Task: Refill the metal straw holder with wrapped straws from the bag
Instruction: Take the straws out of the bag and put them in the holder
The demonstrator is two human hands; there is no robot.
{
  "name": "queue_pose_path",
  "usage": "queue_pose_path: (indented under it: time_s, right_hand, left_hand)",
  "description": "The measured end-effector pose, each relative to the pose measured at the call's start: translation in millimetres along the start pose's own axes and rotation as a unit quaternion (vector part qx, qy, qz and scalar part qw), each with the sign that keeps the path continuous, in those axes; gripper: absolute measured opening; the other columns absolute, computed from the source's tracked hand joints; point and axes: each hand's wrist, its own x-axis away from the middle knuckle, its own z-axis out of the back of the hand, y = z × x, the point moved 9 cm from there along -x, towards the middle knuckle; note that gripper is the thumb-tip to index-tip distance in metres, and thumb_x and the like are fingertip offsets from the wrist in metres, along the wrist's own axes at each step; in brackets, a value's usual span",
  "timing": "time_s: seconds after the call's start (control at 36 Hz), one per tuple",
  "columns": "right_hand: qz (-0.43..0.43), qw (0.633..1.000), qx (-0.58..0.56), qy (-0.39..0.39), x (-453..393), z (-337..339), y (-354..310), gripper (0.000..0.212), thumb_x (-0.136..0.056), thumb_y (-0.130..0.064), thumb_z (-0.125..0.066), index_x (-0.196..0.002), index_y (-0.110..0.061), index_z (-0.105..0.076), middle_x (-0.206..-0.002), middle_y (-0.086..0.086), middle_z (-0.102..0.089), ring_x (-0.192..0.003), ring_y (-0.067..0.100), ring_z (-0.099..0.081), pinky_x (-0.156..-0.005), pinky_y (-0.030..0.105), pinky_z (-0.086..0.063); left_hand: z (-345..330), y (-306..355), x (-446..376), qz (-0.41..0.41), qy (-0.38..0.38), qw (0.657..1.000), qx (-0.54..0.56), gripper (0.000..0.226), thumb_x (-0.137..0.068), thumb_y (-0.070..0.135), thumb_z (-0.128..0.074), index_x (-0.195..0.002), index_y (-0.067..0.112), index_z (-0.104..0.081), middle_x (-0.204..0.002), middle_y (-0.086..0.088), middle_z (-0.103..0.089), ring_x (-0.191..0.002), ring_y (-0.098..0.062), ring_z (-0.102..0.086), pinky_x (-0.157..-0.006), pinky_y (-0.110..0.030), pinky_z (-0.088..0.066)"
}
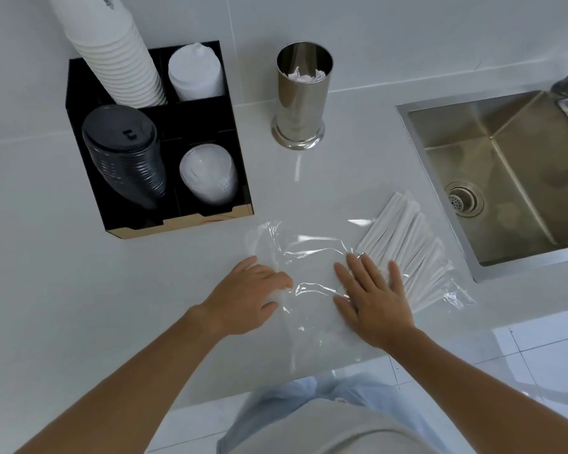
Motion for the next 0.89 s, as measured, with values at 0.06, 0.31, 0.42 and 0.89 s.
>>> queue_pose_path:
  time_s: [0.06, 0.31, 0.42, 0.89]
  right_hand:
    - [0.001, 1.0, -0.004, 0.002, -0.4, 1.0, -0.3, 0.063, -0.098, -0.056, -0.016, -0.147, -0.024, -0.039, -0.154, 0.003, -0.037, -0.143, 0.028, -0.033, -0.113, 0.059, -0.013]
    - [0.036, 0.997, -0.001, 0.073, -7.4, 22.1, -1.4, 0.052, -0.092, -0.049, -0.034, -0.131, -0.023, -0.055, -0.135, 0.001, -0.056, -0.124, 0.028, -0.052, -0.1, 0.057, -0.031]
    - [0.081, 0.991, -0.006, 0.11, -22.0, 41.4, 6.0, 0.041, -0.084, -0.041, -0.039, -0.106, -0.022, -0.068, -0.105, -0.002, -0.067, -0.095, 0.026, -0.065, -0.078, 0.043, -0.046]
    - [0.099, 0.994, -0.038, -0.038, -107.2, 66.3, 44.3, 0.046, -0.091, -0.024, -0.05, -0.137, -0.023, -0.047, -0.128, 0.005, -0.054, -0.113, 0.028, -0.052, -0.088, 0.04, -0.049]
  left_hand:
    - [-2.8, 6.2, -0.7, -0.004, 0.0, 1.0, 0.001, 0.045, -0.083, 0.021, -0.054, -0.126, 0.035, -0.049, -0.104, 0.015, -0.065, -0.11, -0.006, -0.05, -0.115, -0.025, -0.003]
    - [-6.2, 2.1, 19.7, 0.003, 0.108, 0.994, -0.012, 0.016, -0.085, 0.022, -0.055, -0.081, 0.029, -0.069, -0.095, 0.007, -0.063, -0.093, -0.012, -0.056, -0.102, -0.035, -0.034]
    - [-5.2, -5.5, 37.7, 0.08, 0.15, 0.985, 0.027, 0.014, -0.085, 0.024, -0.057, -0.081, 0.027, -0.07, -0.096, 0.003, -0.06, -0.087, -0.016, -0.055, -0.08, -0.032, -0.044]
    - [-37.5, -4.1, 85.1, 0.389, 0.284, 0.72, 0.499, 0.035, -0.09, 0.007, -0.058, -0.107, 0.037, -0.065, -0.08, -0.01, -0.075, -0.072, -0.031, -0.067, -0.076, -0.039, -0.056]
